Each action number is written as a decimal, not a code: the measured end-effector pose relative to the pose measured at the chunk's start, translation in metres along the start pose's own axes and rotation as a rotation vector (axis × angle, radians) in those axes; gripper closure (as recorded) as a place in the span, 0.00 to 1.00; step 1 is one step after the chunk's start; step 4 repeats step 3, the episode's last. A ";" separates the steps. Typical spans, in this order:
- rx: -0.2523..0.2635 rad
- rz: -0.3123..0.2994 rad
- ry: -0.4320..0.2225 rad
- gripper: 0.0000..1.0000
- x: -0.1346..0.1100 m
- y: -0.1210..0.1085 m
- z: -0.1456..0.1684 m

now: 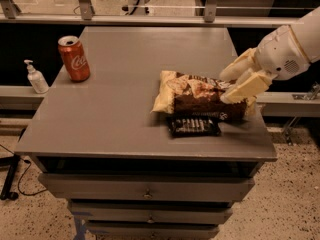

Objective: Move brown chip bag near rxbar chocolate

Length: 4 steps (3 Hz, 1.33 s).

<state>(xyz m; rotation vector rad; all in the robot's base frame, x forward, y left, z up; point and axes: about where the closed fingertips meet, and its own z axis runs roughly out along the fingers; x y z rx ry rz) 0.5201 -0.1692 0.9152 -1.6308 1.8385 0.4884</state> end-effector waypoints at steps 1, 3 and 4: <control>0.036 0.016 -0.004 0.00 0.008 -0.005 -0.016; 0.125 0.034 -0.034 0.00 0.025 -0.020 -0.060; 0.125 0.034 -0.034 0.00 0.025 -0.020 -0.060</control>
Offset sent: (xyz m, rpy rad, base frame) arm 0.0061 -0.1202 0.0554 0.0665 -0.1401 -0.1935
